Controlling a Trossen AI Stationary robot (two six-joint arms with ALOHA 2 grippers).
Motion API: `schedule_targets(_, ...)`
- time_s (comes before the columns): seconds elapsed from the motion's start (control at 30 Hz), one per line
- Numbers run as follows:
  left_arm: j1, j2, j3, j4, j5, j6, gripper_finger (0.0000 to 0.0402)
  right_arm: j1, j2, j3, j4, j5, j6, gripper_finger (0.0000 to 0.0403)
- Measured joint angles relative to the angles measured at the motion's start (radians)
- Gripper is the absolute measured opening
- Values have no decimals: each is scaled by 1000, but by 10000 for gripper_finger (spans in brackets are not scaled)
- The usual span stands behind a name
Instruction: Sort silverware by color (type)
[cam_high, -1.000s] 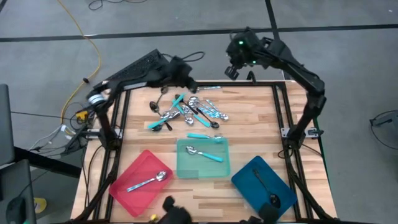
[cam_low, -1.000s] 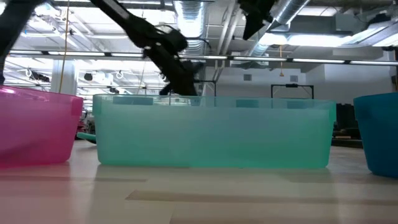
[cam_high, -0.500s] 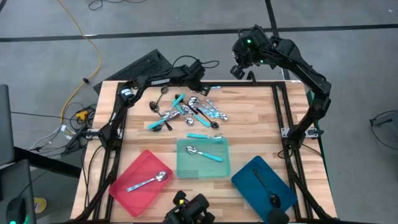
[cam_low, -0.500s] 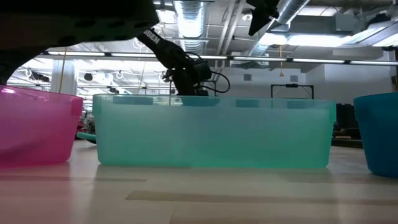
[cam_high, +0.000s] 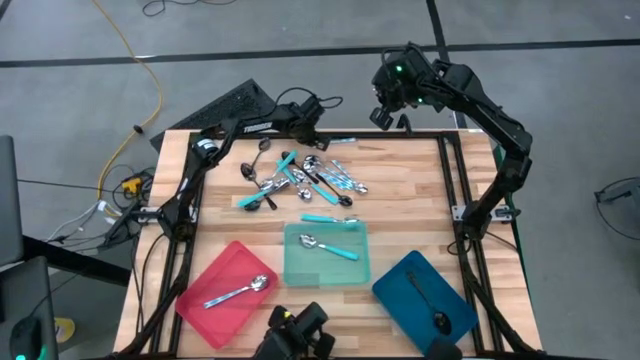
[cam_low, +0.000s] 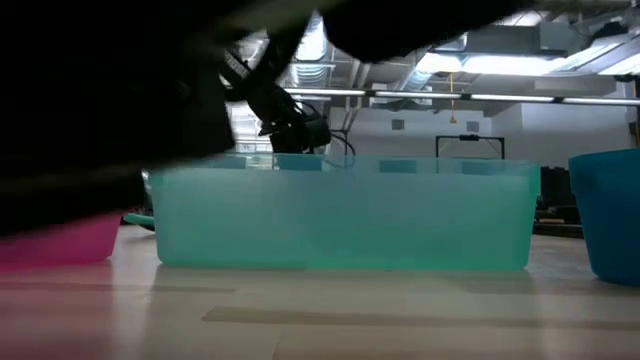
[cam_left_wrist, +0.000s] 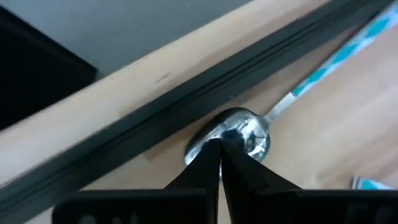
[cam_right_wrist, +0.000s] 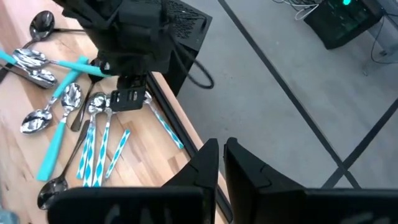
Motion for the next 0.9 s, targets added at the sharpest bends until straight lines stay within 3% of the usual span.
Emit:
schedule_targets(0.1,10,13,15,8,83,-25,0,5,0,0,-1,-12,0,49)
schedule_targets(0.23,-5,26,91,-79,129,77,0,5,0,0,-3,-20,-9,49)
schedule_targets(0.43,-23,25,186,-284,558,288,0,2,0,0,6,-20,-31,49)
schedule_targets(0.5,-43,25,202,-289,536,305,0,2,0,0,7,-20,-31,49)
schedule_targets(0.6,-63,28,236,-291,423,290,0,2,0,0,-8,-44,-22,49)
schedule_targets(0.77,-70,0,352,-401,520,336,0,-20,22,-5,-95,-225,-32,50)
schedule_targets(0.9,-78,-144,434,-501,455,416,0,-44,18,-98,-46,-312,-36,56)
